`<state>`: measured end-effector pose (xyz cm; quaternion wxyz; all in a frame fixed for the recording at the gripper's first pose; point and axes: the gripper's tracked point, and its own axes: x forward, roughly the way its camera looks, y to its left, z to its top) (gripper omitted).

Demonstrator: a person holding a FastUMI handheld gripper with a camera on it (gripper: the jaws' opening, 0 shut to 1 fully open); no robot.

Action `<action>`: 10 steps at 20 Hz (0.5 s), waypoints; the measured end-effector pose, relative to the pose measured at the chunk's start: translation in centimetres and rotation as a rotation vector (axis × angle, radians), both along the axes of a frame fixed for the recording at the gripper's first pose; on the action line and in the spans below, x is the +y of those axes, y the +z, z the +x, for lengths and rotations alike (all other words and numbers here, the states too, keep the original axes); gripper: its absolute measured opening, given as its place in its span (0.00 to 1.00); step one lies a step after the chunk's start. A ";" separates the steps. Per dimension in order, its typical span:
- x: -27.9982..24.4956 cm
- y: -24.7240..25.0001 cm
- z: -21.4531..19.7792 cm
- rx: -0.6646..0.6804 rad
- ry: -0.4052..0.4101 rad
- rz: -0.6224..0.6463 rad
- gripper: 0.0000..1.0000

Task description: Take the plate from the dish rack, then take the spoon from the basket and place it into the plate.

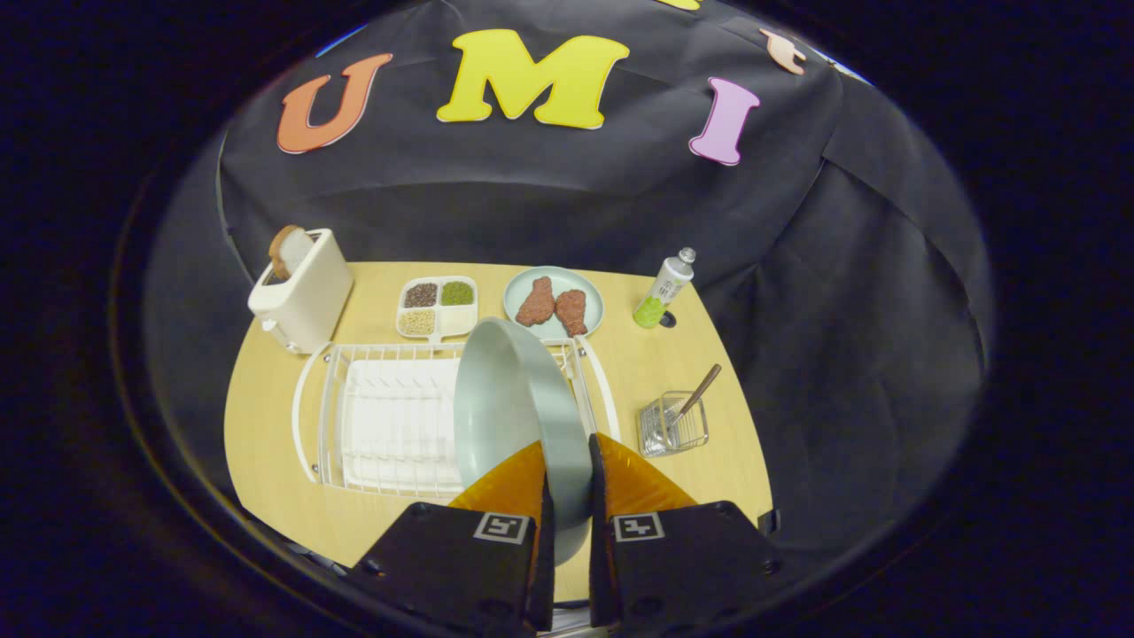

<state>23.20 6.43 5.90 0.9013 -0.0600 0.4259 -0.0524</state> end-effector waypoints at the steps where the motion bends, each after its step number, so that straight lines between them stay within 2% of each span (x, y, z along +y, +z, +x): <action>1: -0.3 -0.7 -1.1 -0.002 0.023 0.023 0.21; 5: -1.6 -5.4 -5.9 0.027 0.092 0.072 0.21; 8: -1.0 -9.8 -8.9 0.077 0.149 0.184 0.21; 10: -1.2 -12.9 -10.2 0.111 0.150 0.253 0.21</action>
